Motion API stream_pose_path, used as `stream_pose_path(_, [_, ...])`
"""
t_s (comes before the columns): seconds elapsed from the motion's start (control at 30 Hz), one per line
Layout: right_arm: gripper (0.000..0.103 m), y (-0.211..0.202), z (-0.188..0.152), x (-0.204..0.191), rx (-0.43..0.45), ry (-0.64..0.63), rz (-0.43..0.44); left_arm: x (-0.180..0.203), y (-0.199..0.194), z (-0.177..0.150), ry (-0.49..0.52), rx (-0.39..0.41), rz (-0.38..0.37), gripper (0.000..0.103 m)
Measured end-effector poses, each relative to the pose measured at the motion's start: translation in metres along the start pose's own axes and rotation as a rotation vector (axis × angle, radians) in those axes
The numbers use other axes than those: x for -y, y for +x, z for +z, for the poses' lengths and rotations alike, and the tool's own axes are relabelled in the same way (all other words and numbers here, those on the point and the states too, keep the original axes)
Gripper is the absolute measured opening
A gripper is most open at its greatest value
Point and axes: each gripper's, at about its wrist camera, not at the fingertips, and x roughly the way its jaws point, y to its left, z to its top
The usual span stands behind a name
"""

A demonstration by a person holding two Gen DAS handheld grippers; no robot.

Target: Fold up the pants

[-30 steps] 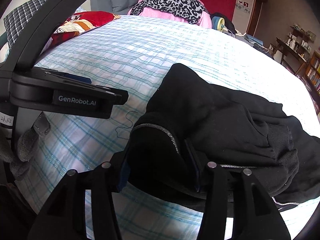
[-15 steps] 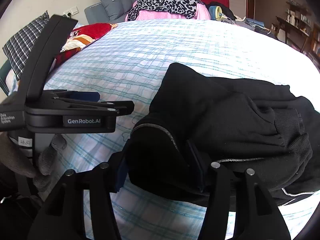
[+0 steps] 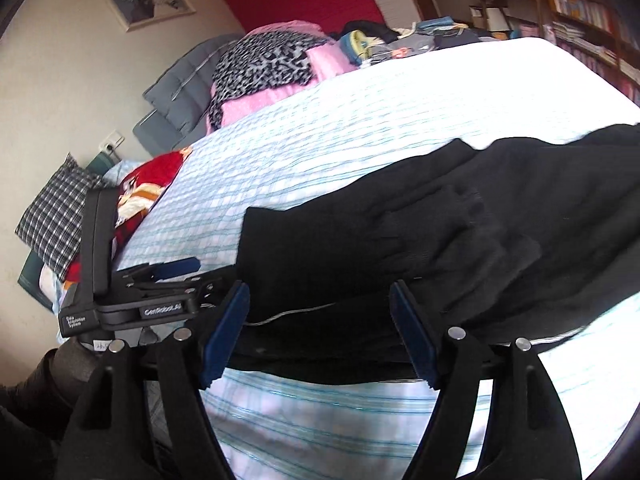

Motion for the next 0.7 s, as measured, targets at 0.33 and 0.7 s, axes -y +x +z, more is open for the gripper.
stream_pose_path(0.33, [0.074, -0.102, -0.012, 0.157, 0.224, 0.313, -0.295, 0.093, 0.025, 0.022, 0.156, -0.032, -0.054, 0.086])
stream_pose_path(0.7, [0.076, -0.132, -0.021, 0.236, 0.316, 0.493, -0.33, 0.165, 0.062, 0.035, 0.278, -0.068, -0.066, 0.086])
